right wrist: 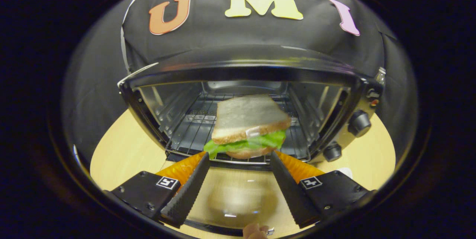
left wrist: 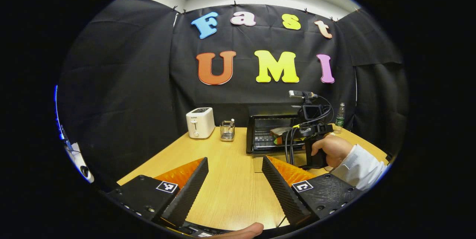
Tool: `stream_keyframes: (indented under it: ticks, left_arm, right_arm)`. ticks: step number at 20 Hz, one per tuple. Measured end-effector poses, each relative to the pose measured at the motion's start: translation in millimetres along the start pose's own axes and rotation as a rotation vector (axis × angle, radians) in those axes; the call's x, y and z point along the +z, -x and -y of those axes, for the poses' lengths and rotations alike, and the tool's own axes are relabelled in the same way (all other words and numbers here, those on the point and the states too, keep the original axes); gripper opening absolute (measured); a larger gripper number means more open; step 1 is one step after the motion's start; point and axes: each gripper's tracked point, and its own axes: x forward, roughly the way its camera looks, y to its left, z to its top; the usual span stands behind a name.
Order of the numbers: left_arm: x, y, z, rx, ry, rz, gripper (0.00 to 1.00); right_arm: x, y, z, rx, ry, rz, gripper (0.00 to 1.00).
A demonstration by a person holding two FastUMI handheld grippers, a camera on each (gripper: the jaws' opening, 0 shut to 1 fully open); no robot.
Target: Open the electric oven with the left hand, put the food in, and close the electric oven.
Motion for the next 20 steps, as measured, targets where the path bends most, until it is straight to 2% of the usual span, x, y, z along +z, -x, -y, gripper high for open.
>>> stream_keyframes:
  ticks: [3, 7, 14, 20]
  left_arm:
    - [-6, -2, 8, -0.003, 0.02, -0.019, 0.96]
    - [-19, -14, 29, -0.031, 0.022, -0.059, 0.94]
    - [-39, -51, 73, -0.071, -0.029, -0.135, 0.94]
    - [-64, -83, 113, -0.119, -0.016, -0.225, 0.94]
  right_arm:
    - [6, 37, 8, 0.026, 0.014, 0.051, 1.0]
    - [31, 103, 27, 0.055, 0.002, 0.173, 1.0]
    - [67, 216, 81, 0.026, -0.022, 0.383, 1.0]
    - [101, 305, 147, -0.033, -0.08, 0.554, 0.99]
